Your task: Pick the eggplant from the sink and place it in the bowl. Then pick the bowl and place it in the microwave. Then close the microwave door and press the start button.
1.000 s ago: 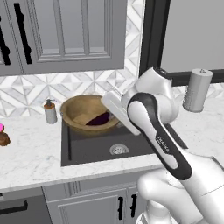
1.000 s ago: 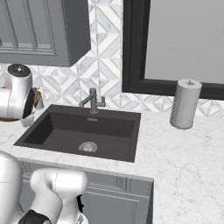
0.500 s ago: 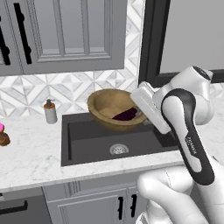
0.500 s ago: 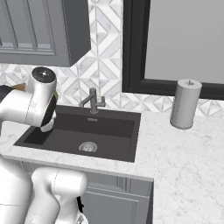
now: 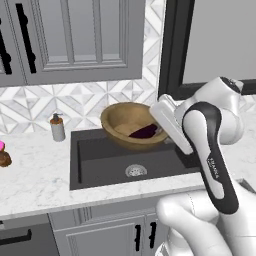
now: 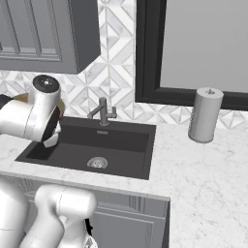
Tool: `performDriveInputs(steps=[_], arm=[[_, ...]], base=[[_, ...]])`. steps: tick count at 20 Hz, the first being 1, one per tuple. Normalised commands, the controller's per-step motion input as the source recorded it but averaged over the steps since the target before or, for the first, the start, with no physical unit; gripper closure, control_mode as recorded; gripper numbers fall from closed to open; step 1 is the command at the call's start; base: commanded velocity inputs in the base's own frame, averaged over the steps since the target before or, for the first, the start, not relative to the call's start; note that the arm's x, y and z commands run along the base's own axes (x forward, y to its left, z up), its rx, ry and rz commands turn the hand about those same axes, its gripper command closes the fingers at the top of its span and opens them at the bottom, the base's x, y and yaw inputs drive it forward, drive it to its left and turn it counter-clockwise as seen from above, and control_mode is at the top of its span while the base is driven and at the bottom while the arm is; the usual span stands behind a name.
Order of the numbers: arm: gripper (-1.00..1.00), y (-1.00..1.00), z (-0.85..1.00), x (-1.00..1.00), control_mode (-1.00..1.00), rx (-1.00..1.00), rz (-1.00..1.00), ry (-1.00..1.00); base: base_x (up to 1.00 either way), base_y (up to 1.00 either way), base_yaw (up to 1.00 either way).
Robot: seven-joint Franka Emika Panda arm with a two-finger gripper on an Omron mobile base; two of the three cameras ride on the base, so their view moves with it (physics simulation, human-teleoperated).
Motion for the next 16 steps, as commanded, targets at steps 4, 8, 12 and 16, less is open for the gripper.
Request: performDriveInputs(steps=[4,8,12,16], arm=[[1.0,0.0,0.0,-0.13,1.0,0.0,-0.1,-0.01],[1.0,0.0,0.0,0.0,1.0,0.0,0.0,0.0],[1.0,0.0,0.0,0.0,1.0,0.0,0.0,0.0],[1.0,0.0,0.0,0.0,1.0,0.0,0.0,0.0]], base=[[-0.26,0.01,-0.19],[-0.54,0.17,-0.59],[-0.61,0.02,-0.7],[-0.43,0.04,-0.79]])
